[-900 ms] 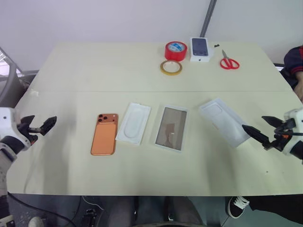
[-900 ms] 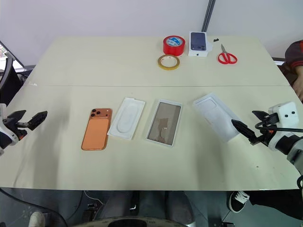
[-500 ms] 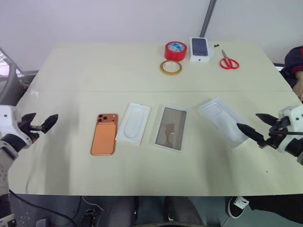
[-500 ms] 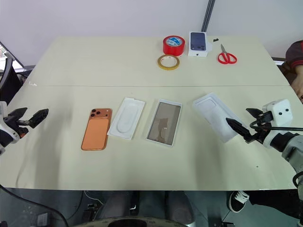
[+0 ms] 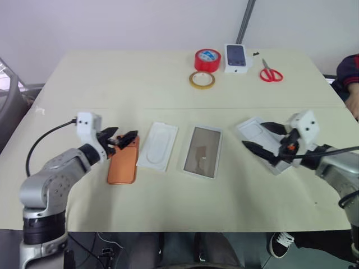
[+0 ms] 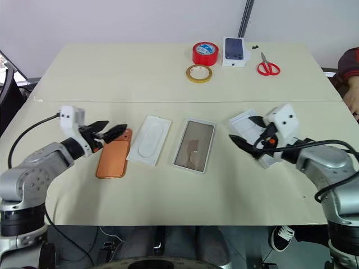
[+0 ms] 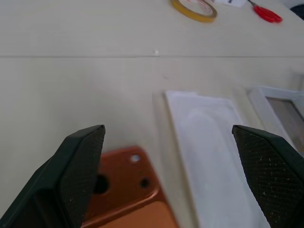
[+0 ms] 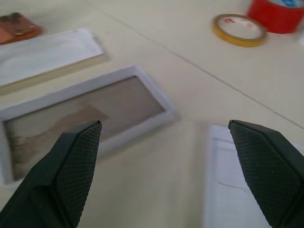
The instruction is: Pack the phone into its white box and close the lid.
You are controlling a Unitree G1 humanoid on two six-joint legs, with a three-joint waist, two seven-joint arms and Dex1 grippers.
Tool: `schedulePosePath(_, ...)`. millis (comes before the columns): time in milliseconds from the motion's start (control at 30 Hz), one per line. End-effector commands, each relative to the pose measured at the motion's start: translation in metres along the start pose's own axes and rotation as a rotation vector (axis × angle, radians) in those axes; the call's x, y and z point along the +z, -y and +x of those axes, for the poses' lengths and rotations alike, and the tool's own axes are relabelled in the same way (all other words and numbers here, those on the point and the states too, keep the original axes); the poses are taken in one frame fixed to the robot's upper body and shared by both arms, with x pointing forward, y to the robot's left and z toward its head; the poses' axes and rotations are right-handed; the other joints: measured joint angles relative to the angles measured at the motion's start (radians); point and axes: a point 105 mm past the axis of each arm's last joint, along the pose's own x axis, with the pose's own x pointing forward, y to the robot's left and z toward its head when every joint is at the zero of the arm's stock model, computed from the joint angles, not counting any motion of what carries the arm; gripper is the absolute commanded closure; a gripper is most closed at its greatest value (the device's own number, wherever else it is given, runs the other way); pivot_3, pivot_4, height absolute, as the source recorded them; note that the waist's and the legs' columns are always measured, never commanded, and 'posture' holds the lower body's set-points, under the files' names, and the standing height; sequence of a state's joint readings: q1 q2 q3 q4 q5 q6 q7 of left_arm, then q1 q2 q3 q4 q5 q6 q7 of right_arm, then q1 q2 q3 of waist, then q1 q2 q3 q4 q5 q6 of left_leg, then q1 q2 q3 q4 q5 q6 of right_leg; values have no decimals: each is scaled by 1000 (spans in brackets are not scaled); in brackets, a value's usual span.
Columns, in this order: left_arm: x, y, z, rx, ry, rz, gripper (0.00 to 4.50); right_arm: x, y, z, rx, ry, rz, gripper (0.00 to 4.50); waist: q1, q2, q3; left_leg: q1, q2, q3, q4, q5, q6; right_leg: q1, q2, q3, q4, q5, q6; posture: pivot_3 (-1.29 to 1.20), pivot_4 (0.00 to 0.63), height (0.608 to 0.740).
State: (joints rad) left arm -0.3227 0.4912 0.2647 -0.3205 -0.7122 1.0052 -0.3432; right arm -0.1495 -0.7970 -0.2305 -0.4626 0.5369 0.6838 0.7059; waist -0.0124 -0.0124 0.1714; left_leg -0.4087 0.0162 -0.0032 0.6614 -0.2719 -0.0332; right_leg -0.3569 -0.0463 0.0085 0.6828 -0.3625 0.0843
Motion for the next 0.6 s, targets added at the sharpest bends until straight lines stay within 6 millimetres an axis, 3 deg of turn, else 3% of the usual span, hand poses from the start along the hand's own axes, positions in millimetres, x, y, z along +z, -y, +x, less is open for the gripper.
schedulePosePath(33, -3, 13, 9, -12, -78, 5, 0, 16, -14, 7, 40, 59, -36, 26, 0, 0, 0, 0, 0, 0, 0, 0, 0, 0, 0, 0, 0, 0, 0, 0, 150, 740)
schedulePosePath(200, -12, 23, 24, -40, -194, -72, 0, 12, -27, 8, 53, 53, -21, 26, 5, 0, 0, -1, 0, -1, 2, 0, 0, 0, 0, 0, 0, 0, 0, 0, 150, 740)
schedulePosePath(400, -23, 23, 33, -16, -295, -107, 0, 8, -25, -1, 29, 31, -20, 26, 2, 0, 0, -1, 0, -1, 2, 0, 0, 0, 0, 0, 0, 0, 0, 0, 150, 740)
schedulePosePath(600, -30, 36, 40, -68, -354, -159, 0, 10, -25, -3, 23, 33, -28, 26, 5, 0, 0, -1, 0, -1, 2, 1, -2, 0, 0, 0, 0, 0, 0, 0, 150, 740)
